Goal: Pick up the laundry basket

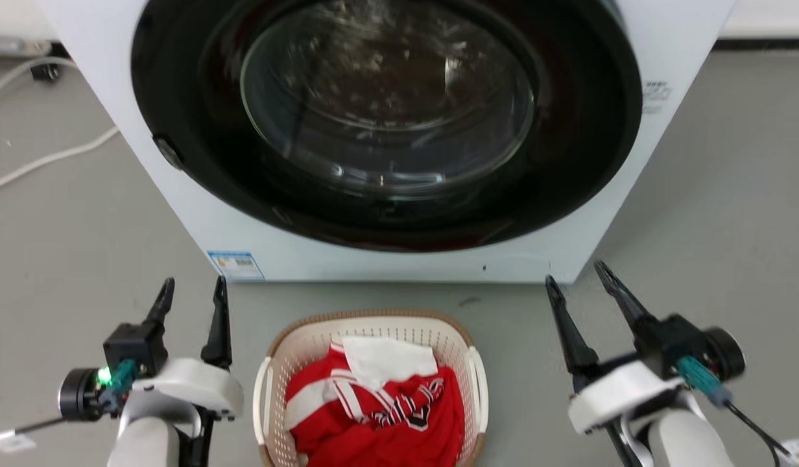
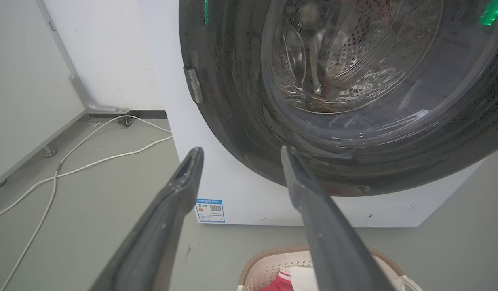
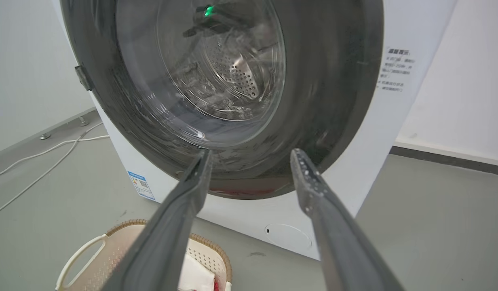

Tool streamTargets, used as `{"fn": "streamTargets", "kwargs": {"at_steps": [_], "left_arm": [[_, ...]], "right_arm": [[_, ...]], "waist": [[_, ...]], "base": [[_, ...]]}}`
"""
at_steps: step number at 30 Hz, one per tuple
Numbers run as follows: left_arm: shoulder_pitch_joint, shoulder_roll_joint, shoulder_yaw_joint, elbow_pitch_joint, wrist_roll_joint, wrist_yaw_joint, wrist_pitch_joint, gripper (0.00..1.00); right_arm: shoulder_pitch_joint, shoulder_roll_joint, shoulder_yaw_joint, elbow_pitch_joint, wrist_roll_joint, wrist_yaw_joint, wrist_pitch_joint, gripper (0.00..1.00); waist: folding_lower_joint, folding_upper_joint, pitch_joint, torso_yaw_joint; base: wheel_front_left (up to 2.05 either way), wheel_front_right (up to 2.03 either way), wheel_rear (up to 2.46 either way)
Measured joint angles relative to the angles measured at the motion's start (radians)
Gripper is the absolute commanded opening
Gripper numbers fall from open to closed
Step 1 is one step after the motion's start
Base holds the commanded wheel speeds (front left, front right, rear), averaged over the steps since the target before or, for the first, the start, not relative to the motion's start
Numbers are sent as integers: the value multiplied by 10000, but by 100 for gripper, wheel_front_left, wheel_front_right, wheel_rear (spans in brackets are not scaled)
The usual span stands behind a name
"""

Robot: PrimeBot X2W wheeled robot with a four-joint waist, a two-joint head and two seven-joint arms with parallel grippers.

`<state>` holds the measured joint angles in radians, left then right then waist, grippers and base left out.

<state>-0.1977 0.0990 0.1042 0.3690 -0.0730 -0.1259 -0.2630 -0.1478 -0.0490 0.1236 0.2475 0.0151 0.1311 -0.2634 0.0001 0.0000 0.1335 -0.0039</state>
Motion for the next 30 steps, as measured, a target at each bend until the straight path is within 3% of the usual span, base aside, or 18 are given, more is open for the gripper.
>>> {"fn": "streamTargets", "kwargs": {"at_steps": [15, 30], "left_arm": [[-2636, 988, -625, 4008, -288, -48, 0, 100], [-4556, 1300, -2236, 7543, -1371, -48, 2, 100]], "right_arm": [[-2948, -4, 1822, 4029, 309, 0, 2, 100], [-5190, -15, 3586, 7795, 1430, 0, 0, 100]], "waist": [[1, -1, 2499, -171], [1, 0, 4421, -220]], "base": [[0, 0, 0], [0, 0, 0]]}}
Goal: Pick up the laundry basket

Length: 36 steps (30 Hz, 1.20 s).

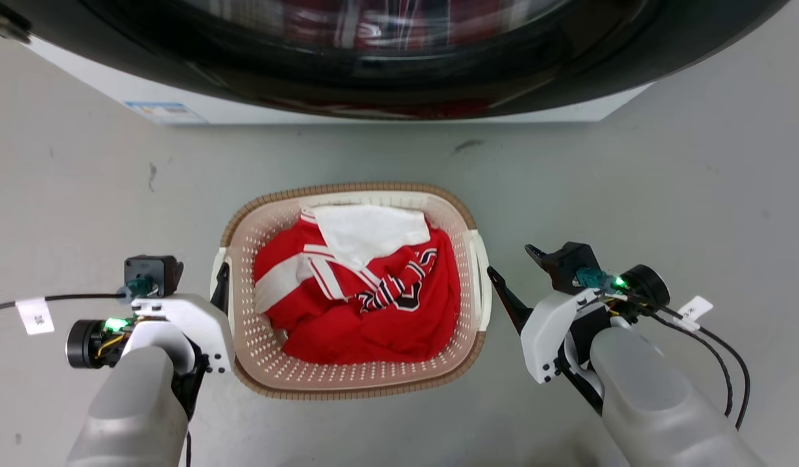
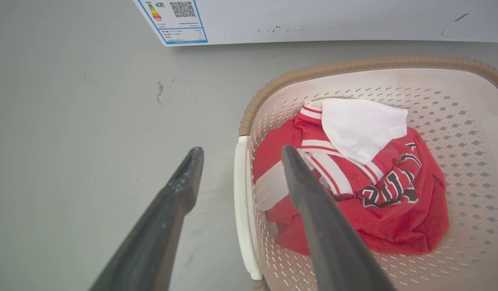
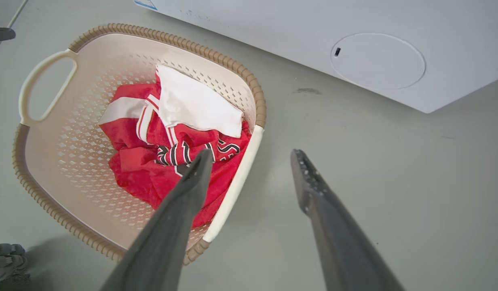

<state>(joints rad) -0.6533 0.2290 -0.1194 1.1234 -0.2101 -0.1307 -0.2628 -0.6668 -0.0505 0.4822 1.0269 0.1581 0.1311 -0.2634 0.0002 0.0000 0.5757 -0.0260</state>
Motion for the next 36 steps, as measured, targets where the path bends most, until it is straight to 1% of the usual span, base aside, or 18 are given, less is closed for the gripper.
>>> {"fn": "streamTargets", "kwargs": {"at_steps": [4, 10, 19, 29, 30, 31, 32, 36], "left_arm": [[-431, 40, -324, 625, -230, 0, 46, 100], [-872, 52, -673, 1062, -518, 0, 50, 100], [-1258, -6, -1243, 1304, -943, 0, 104, 100], [-1661, -94, -1781, 1463, -1227, 0, 385, 100], [-1707, -96, -1858, 1476, -1269, 0, 508, 44], [-1732, -98, -1910, 1486, -1289, 0, 535, 4], [-1749, -109, -1958, 1496, -1302, 0, 550, 0], [-1802, -161, -2157, 1546, -1488, -2, 650, 0]], "right_arm": [[-412, 0, 474, 470, 489, 0, 0, 100], [-900, 2, 1164, 941, 1101, 0, 0, 100], [-1396, 6, 2190, 1450, 2059, 0, 42, 100], [-1840, 4, 3035, 1741, 2836, 0, 176, 100], [-1870, 6, 3118, 1753, 2901, 0, 190, 47], [-1903, 6, 3191, 1791, 2926, 0, 190, 0], [-1937, 4, 3267, 1822, 2968, 0, 230, 0], [-1995, 12, 3496, 1848, 3296, 2, 309, 0]], "waist": [[0, 0, 449, 49], [0, 0, 1054, 160], [-1, 0, 1819, 286], [-1, 0, 2407, 287], [-1, 0, 2438, 286], [-1, 0, 2466, 281], [-1, 0, 2492, 279], [-1, 0, 2552, 266]], "base": [[0, 0, 0], [0, 0, 0], [0, 0, 0], [0, 0, 0], [0, 0, 0], [0, 0, 0], [0, 0, 0], [0, 0, 0]]}}
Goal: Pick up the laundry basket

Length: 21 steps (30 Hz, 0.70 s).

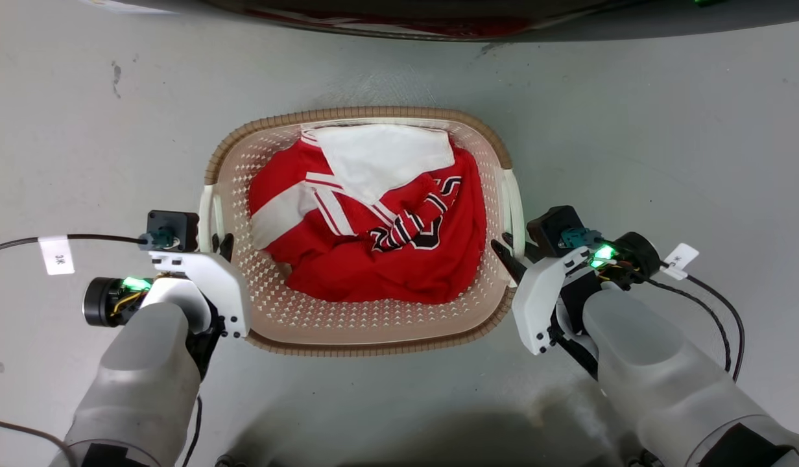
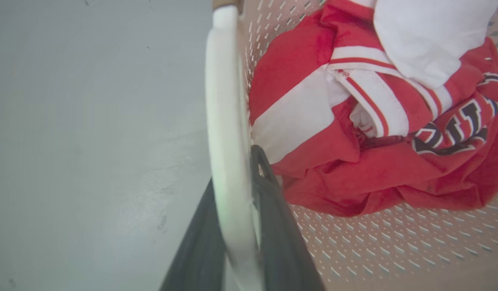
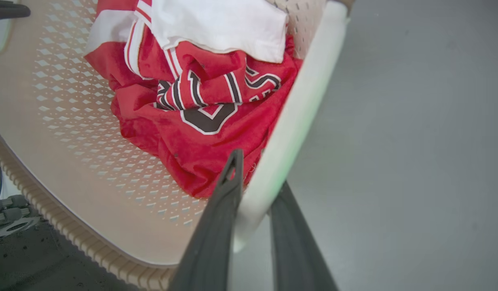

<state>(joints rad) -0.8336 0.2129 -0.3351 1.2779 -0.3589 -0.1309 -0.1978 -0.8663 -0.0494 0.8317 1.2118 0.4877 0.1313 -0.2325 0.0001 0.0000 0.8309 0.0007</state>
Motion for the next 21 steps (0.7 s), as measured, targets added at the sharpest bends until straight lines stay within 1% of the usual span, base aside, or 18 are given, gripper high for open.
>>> {"fn": "streamTargets", "kwargs": {"at_steps": [4, 9, 14, 21], "left_arm": [[-13, -86, -176, 10, -198, -4, 94, 0], [232, -217, -418, 27, -621, -2, 426, 0], [575, -263, -765, 8, -1051, 0, 890, 0], [1160, -261, -1331, -232, -1772, 0, 1674, 0]], "right_arm": [[-31, -38, 268, 50, 228, -2, 0, 0], [74, -52, 679, 50, 516, -2, 184, 0], [222, -54, 1034, 111, 817, -2, 479, 0], [664, -52, 1340, 244, 1319, -4, 765, 0]], "waist": [[-1, 0, -120, -9], [-1, 0, -554, -8], [0, 0, -1233, -28], [-1, 0, -2486, -105]], "base": [[0, 0, 0], [0, 0, 0], [0, 0, 0], [0, 0, 0]]}}
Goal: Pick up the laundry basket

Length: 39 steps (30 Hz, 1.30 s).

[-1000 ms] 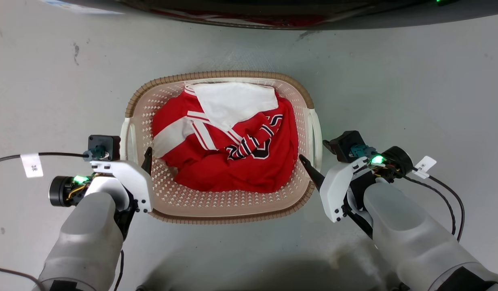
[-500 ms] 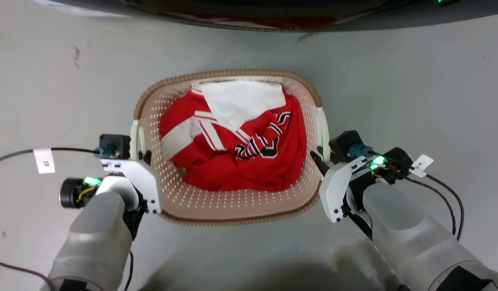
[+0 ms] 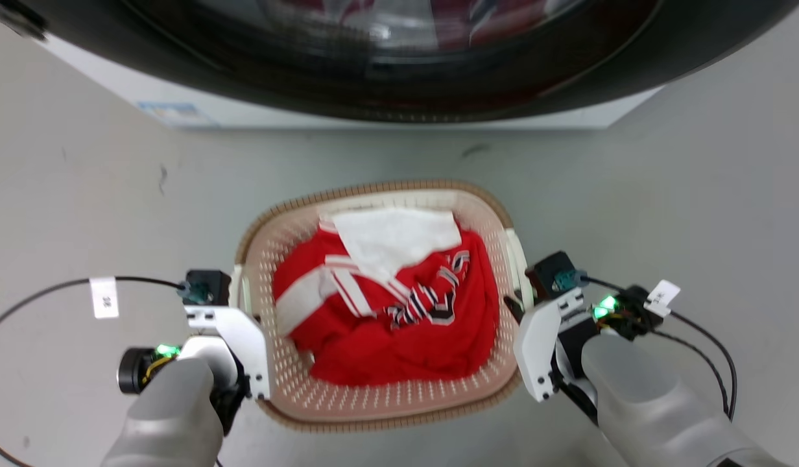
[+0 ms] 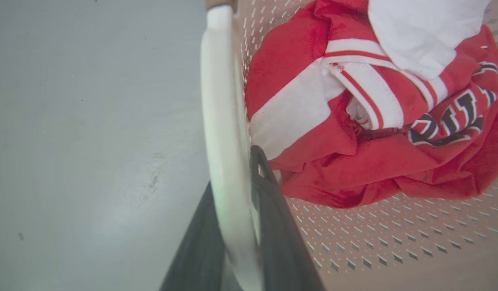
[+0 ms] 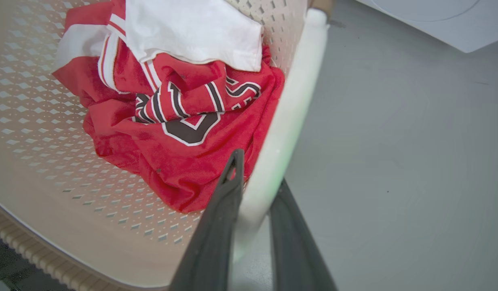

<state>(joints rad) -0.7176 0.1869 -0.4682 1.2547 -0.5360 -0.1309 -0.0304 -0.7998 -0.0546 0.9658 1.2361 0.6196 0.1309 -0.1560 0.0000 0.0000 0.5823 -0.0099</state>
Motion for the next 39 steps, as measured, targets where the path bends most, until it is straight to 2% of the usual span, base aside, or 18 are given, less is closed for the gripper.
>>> {"fn": "streamTargets", "kwargs": {"at_steps": [13, 17, 30, 39], "left_arm": [[794, 159, -1409, -573, -1198, 17, 1858, 0], [1025, 255, -2082, -794, -1791, 19, 2604, 0], [1849, 320, -3039, -851, -2778, 29, 3377, 0], [1922, 330, -3591, -909, -3229, 29, 3710, 0]], "right_arm": [[752, -36, 516, 249, 936, 2, 1404, 0], [1092, -146, 803, 178, 1453, 0, 2006, 0], [1871, -326, 1394, 15, 2238, 2, 2788, 0], [2020, -460, 1703, -19, 2675, 4, 3066, 0]], "waist": [[-1, 0, -2396, -258], [-1, 1, -3511, -304], [-3, 1, -5403, -353], [-3, 1, -5999, -437]], "base": [[0, 0, 0], [0, 0, 0], [0, 0, 0], [0, 0, 0]]}}
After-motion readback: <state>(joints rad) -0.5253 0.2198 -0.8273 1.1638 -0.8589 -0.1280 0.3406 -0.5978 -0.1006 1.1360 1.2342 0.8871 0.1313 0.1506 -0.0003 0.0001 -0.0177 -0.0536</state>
